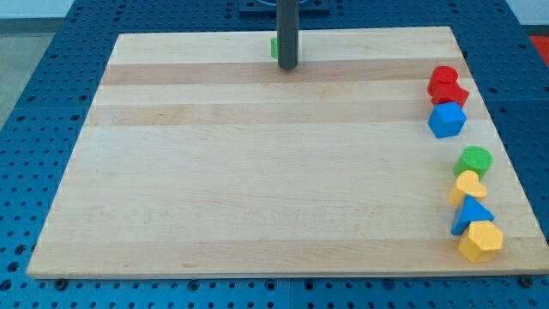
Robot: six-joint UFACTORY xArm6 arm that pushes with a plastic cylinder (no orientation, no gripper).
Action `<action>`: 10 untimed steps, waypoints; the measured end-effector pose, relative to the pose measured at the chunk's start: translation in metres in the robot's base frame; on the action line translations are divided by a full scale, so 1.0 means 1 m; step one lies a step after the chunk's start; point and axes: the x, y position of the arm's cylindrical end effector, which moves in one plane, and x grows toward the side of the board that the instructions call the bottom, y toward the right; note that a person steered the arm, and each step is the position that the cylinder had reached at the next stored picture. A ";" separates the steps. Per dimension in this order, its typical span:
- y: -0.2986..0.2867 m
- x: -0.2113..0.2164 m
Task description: Move your arm down
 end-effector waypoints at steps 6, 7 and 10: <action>0.000 0.036; 0.000 0.054; 0.000 0.084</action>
